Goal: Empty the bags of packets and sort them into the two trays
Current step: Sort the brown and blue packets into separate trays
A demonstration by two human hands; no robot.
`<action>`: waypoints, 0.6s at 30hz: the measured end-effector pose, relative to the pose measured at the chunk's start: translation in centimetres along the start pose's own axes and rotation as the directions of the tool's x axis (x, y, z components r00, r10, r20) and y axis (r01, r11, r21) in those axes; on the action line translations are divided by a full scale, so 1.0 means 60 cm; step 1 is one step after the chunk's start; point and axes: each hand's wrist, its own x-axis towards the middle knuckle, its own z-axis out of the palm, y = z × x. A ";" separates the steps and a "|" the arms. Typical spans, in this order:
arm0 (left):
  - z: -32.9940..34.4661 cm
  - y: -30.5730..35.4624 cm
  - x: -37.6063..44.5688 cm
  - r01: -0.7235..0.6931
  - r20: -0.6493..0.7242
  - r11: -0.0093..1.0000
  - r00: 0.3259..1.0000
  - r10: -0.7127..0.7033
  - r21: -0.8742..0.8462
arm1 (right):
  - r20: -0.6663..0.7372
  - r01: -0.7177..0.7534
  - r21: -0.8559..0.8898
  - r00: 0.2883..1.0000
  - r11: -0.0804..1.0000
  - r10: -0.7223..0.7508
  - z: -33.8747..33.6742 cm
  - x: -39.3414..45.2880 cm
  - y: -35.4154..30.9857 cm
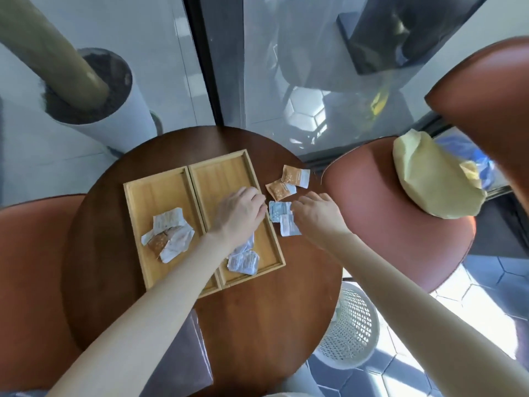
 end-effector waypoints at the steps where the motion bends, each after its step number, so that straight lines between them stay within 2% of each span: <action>1: 0.008 0.005 0.018 0.030 -0.020 0.999 0.999 -0.030 -0.012 | -0.033 -0.045 0.008 0.998 0.999 0.045 0.001 0.010 0.014; 4: 0.042 0.011 0.060 0.117 -0.045 0.993 0.992 -0.118 -0.035 | -0.121 -0.174 0.142 0.974 0.975 0.191 0.012 0.039 0.047; 6: 0.067 0.010 0.078 0.142 -0.033 0.990 0.989 -0.142 -0.008 | -0.151 -0.201 0.230 0.959 0.952 0.239 0.024 0.057 0.061; 10: 0.113 0.000 0.095 0.184 0.105 0.978 0.975 -0.194 0.096 | -0.075 -0.152 0.304 0.980 0.940 0.182 0.063 0.086 0.073; 13: 0.134 -0.008 0.097 0.210 0.141 0.966 0.963 -0.231 0.152 | -0.065 -0.149 0.309 0.982 0.939 0.177 0.094 0.091 0.078; 16: 0.139 -0.003 0.100 0.270 0.110 0.954 0.952 -0.285 0.133 | -0.199 -0.159 0.357 0.950 0.921 0.241 0.109 0.086 0.074; 18: 0.137 0.005 0.108 0.341 0.064 0.938 0.936 -0.345 0.064 | -0.285 -0.169 0.306 0.923 0.937 0.260 0.117 0.084 0.071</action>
